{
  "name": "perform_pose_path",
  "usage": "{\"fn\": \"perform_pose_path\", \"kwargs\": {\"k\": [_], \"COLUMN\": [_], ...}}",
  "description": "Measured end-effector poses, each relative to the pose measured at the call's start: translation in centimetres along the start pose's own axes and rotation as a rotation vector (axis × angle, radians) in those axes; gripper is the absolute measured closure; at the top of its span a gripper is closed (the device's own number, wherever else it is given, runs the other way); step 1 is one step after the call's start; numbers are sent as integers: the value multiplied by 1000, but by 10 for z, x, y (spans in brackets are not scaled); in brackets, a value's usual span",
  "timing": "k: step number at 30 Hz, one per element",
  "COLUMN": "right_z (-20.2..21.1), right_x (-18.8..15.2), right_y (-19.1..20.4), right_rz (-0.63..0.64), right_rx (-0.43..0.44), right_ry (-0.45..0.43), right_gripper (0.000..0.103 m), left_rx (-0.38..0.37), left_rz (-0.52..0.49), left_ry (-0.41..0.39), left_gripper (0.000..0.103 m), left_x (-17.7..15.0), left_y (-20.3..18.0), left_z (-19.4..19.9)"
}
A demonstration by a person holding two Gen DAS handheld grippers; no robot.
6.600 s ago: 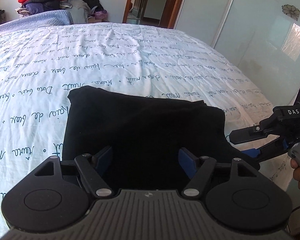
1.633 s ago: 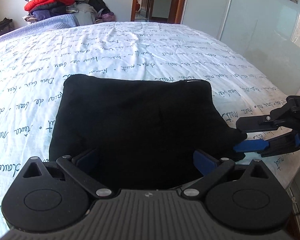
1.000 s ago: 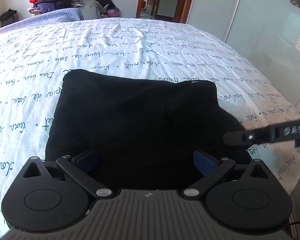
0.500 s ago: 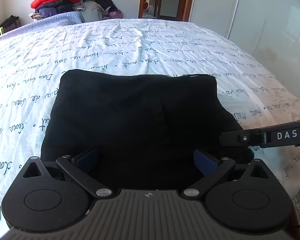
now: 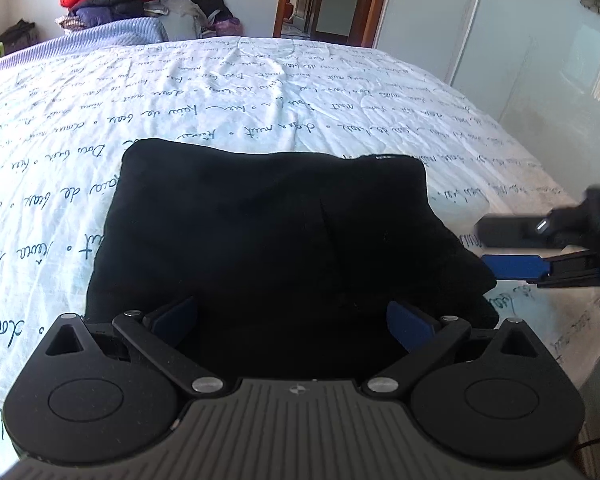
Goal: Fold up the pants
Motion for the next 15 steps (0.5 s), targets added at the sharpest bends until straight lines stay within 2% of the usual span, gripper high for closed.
{"fn": "perform_pose_path", "kwargs": {"k": [1,3,4,6,9,11,13,14,15], "right_z": [2,-2,-9,-22,-31,-38,-46,-50,-51], "right_x": [5,14,16,14,16,15,12,11,11], "right_y": [-9,-26,-32,-42,-37,-31,-32,-33,-33], "right_rz": [-67,-141,-153,-186,-201,-168,-138,-138,-132], "right_rx": [19,-11,-33,-22,28,28,20,19,10], "right_ry": [8,48,84,147,171,189,208,214,211], "right_gripper": [33,33,33,33,32,33,48,52,65], "left_rx": [1,2,3,7,6,4,4,4,4], "left_rz": [8,14,13,2,-23,-28,-21,-21,-23], "left_ry": [0,0,0,-2,-4,-2,1,3,3], "left_gripper": [1,1,1,1,1,1,1,1,1], "left_x": [1,1,1,1,-1,-1,-1,0,0], "left_y": [3,5,5,3,0,1,2,2,2], "left_z": [1,0,0,0,1,0,-1,-1,-2]}}
Point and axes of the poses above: each gripper's, at about its wrist camera, not at the fingertips, and z roughly against the way its jaws point, y to its left, x to its top, the point moved 1 cm from there along -z, roughly the way its jaws point, and after that the axes turned 11 degrees about -y, right-handed, at the moved point
